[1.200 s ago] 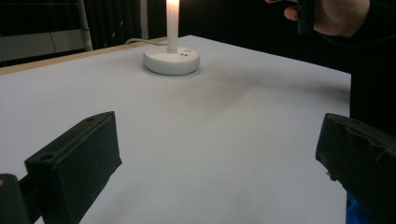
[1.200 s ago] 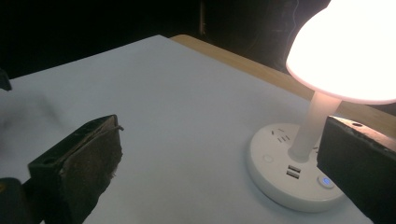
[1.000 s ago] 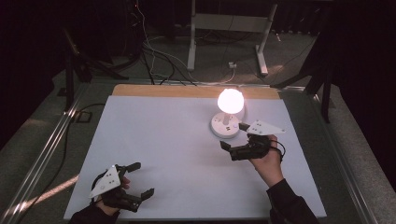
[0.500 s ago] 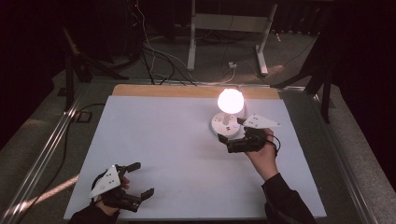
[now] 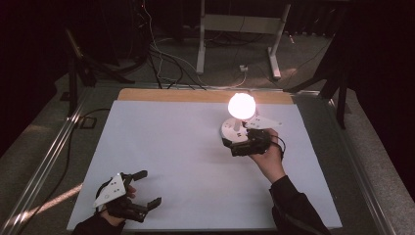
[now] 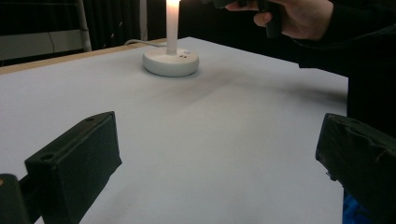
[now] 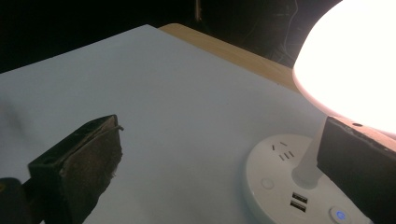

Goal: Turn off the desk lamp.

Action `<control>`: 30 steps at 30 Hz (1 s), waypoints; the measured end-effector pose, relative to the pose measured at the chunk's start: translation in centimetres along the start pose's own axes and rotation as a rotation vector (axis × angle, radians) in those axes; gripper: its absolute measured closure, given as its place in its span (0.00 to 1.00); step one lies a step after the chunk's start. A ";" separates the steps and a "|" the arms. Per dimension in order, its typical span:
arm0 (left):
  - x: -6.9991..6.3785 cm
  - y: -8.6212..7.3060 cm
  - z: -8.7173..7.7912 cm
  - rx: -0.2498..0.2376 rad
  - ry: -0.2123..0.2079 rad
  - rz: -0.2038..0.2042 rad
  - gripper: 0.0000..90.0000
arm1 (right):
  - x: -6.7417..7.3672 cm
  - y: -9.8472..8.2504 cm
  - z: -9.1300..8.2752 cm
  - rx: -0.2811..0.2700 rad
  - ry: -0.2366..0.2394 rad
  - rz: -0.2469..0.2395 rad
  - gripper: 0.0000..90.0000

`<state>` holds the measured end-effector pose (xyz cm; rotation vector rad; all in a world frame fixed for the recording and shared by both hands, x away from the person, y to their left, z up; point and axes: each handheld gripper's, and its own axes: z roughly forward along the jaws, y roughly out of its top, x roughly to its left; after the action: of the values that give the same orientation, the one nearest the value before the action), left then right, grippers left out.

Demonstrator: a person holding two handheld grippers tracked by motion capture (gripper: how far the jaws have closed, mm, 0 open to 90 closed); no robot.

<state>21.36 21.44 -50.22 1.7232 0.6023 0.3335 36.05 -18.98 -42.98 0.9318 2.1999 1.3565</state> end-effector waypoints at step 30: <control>0.0 0.0 -0.1 -0.004 -0.006 -0.005 0.01 | -1.6 -1.3 3.9 0.109 -0.151 0.061 0.34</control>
<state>21.34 21.48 -50.20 1.7175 0.6013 0.3254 39.26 -18.06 -45.91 1.1108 2.1640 1.1609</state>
